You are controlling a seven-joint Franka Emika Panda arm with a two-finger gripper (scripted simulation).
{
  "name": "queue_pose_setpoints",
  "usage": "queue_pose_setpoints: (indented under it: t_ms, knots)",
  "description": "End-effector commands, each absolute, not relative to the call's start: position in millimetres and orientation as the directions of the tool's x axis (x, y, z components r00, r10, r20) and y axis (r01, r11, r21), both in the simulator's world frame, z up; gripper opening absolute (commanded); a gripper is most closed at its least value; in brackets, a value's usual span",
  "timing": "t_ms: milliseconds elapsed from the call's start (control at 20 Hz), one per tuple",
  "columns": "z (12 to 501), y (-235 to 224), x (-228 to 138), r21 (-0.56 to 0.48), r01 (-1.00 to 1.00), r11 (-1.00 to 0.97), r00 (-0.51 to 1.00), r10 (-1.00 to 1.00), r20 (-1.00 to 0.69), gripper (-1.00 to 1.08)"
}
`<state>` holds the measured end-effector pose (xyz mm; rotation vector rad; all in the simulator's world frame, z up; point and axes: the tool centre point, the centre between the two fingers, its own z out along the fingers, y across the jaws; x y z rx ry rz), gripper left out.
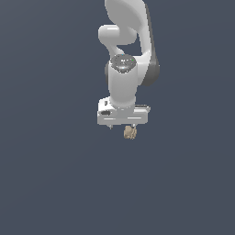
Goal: Pick up the object and move it to a goal position.
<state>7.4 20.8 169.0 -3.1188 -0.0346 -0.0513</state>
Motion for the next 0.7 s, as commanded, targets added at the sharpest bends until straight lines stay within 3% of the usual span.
queue_pose_setpoints:
  t_ms: [0,650]
  knots:
    - [169.0,20.8,7.4,-0.022,0.023,-1.0,0.999,0.022,0.033,1.0]
    - [171.5,-0.9,13.3,0.001,0.043,-0.999,0.998,0.043,0.044,1.0]
